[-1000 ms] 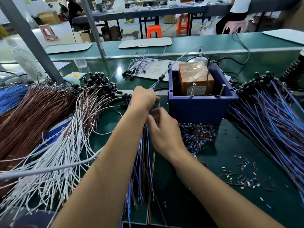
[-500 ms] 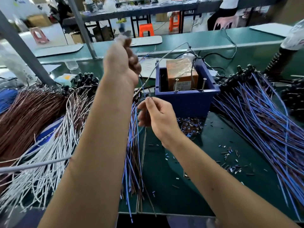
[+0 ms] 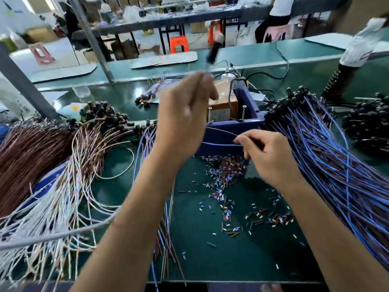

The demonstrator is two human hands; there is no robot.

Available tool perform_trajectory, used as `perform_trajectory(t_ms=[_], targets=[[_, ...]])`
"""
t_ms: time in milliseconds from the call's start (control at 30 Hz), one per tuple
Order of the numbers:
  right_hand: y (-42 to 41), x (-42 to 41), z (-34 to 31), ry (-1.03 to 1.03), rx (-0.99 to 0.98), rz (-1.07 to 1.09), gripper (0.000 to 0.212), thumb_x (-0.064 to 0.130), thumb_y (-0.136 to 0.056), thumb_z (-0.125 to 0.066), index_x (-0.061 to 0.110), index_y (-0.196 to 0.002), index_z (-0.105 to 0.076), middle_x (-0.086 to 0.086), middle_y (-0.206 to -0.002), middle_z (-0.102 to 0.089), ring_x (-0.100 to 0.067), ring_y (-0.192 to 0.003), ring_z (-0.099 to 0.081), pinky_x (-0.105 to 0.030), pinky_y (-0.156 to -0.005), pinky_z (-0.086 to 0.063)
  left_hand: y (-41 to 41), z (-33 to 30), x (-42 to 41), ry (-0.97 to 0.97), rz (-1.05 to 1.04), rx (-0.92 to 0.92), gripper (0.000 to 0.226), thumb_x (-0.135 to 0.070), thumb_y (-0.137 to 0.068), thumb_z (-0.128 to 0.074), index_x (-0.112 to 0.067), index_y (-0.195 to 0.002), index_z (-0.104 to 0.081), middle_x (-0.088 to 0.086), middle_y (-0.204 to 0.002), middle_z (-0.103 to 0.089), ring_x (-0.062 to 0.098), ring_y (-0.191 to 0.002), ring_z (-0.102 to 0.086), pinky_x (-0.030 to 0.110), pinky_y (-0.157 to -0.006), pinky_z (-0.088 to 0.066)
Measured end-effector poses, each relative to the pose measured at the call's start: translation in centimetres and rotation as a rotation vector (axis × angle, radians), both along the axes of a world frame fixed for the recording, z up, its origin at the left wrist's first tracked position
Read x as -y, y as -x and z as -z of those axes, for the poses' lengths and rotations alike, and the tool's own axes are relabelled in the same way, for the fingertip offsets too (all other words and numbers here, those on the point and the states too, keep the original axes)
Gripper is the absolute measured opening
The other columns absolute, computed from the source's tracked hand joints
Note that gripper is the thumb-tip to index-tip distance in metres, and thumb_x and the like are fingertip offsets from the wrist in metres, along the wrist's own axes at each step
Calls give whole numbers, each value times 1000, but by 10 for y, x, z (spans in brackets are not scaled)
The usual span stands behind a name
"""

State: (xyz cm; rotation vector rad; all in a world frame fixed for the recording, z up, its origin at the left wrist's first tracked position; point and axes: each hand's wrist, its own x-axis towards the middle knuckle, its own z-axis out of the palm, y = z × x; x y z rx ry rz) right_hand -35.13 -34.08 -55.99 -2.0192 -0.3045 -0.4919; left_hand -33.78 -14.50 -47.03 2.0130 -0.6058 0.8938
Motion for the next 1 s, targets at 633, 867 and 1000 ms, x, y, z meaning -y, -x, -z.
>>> perform_trajectory(t_ms=[633,867,1000], targets=[[6,7,21,-338,-102,-6,5,27,-87,-84,27,-85,-80,2,-74,-78,-8,-65,-73,-13,-60,-52,13,100,17,-334,-53,-199,34,-36,-107,-51,-10,-88,-62,1,-79,-55,29,-68,-55,47,-59,-46],[4,8,21,-522,-271,84,8,18,-88,-82,17,-83,-77,-5,-74,-78,-5,-53,-61,-17,-50,-48,12,108,14,-136,-61,-226,33,-31,-104,-59,-13,-76,-55,-2,-72,-52,22,-66,-50,43,-60,-42],[4,7,19,-618,-331,62,7,13,-94,-75,15,-88,-76,-5,-75,-78,-7,-54,-58,-19,-51,-49,9,110,11,-67,17,-284,33,-29,-104,-61,-18,-74,-51,-4,-69,-54,20,-66,-52,44,-61,-44]])
